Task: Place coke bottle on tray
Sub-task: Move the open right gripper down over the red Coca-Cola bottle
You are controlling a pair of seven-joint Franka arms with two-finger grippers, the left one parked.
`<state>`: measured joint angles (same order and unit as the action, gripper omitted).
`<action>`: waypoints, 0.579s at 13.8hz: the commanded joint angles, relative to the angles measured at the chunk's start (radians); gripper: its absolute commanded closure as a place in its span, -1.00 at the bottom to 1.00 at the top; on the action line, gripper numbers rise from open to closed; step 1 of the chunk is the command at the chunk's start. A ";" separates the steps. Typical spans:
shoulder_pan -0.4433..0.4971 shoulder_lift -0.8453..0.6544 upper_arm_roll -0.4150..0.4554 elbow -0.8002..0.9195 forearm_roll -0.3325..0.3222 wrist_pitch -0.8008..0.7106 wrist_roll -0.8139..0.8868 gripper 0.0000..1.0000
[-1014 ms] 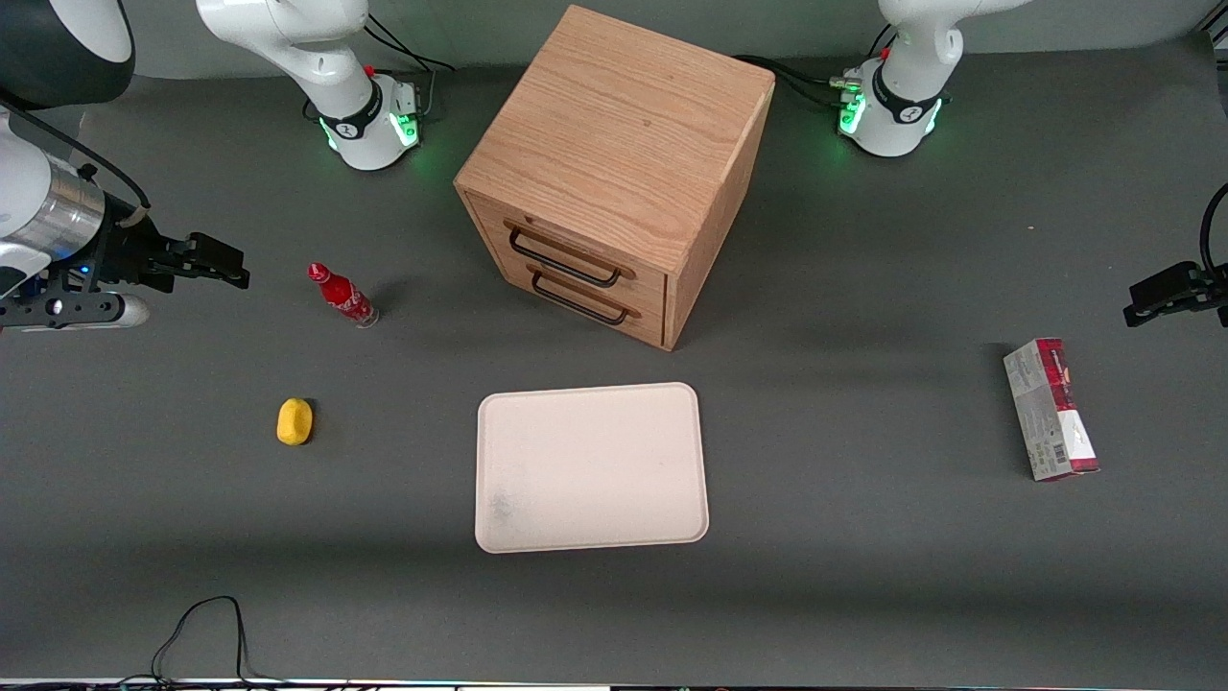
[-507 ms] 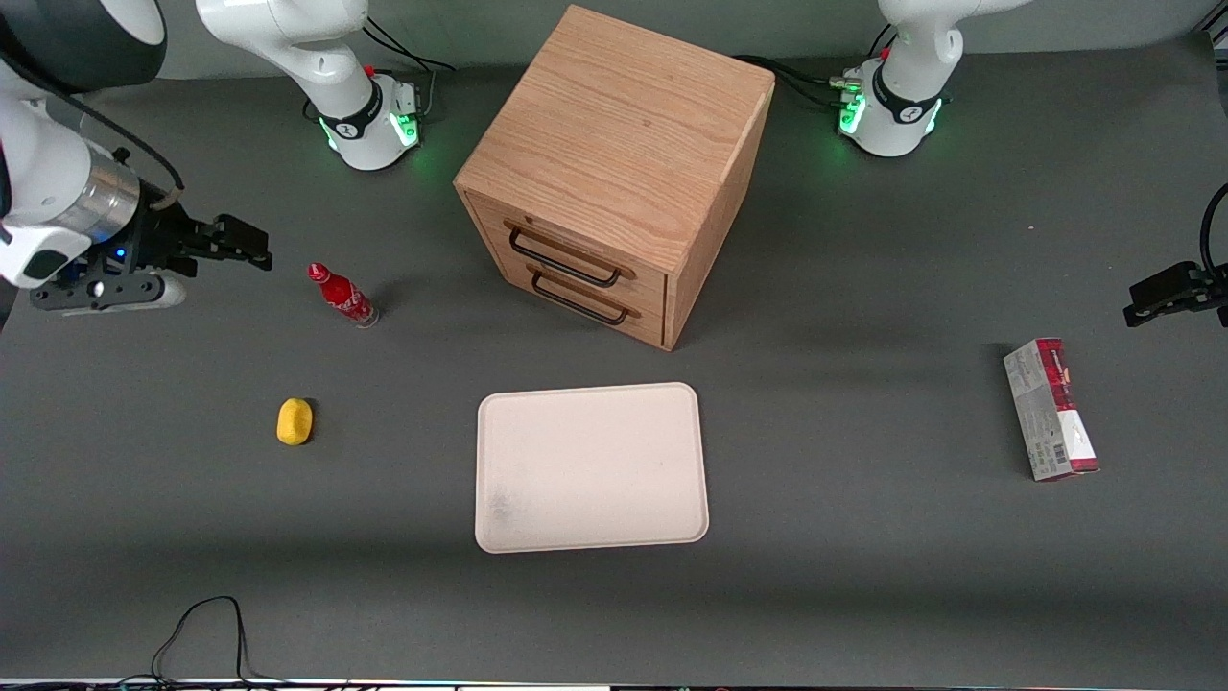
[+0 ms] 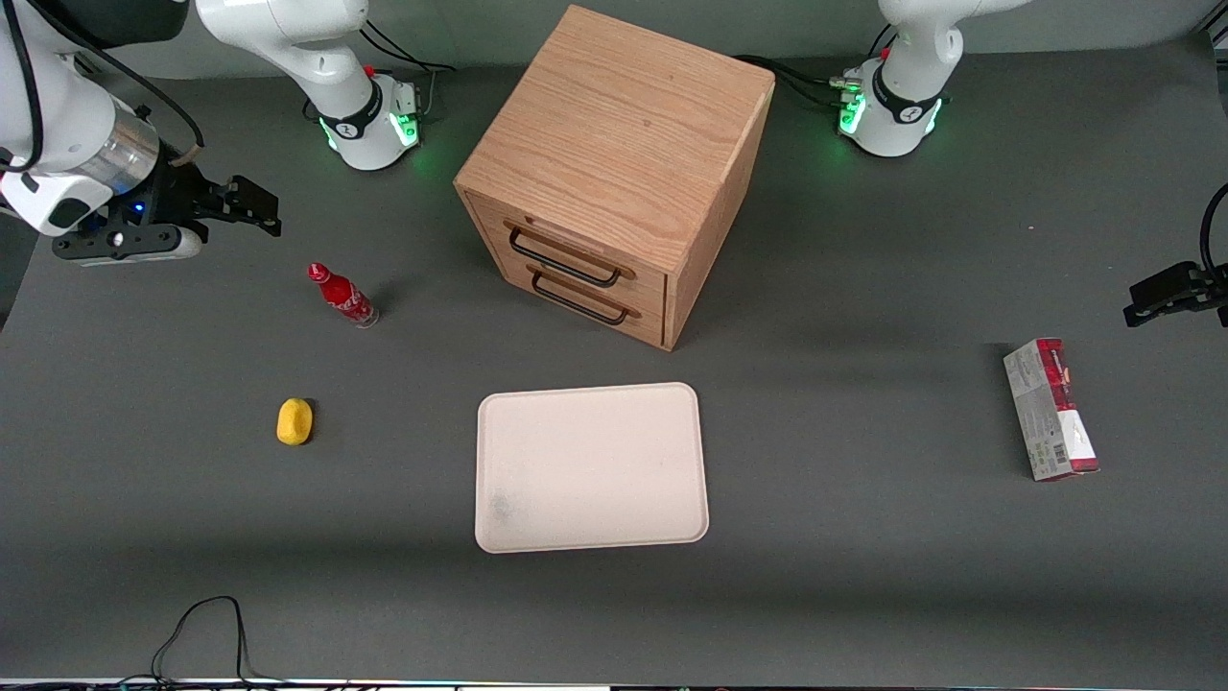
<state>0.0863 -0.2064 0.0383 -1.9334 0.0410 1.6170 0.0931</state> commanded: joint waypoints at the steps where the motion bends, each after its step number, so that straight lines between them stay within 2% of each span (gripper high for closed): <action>1: 0.004 -0.024 -0.014 -0.076 0.005 0.078 0.017 -1.00; 8: 0.004 -0.072 -0.037 -0.277 0.008 0.247 0.011 -1.00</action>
<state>0.0861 -0.2088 0.0085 -2.1126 0.0413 1.8048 0.0931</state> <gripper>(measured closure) 0.000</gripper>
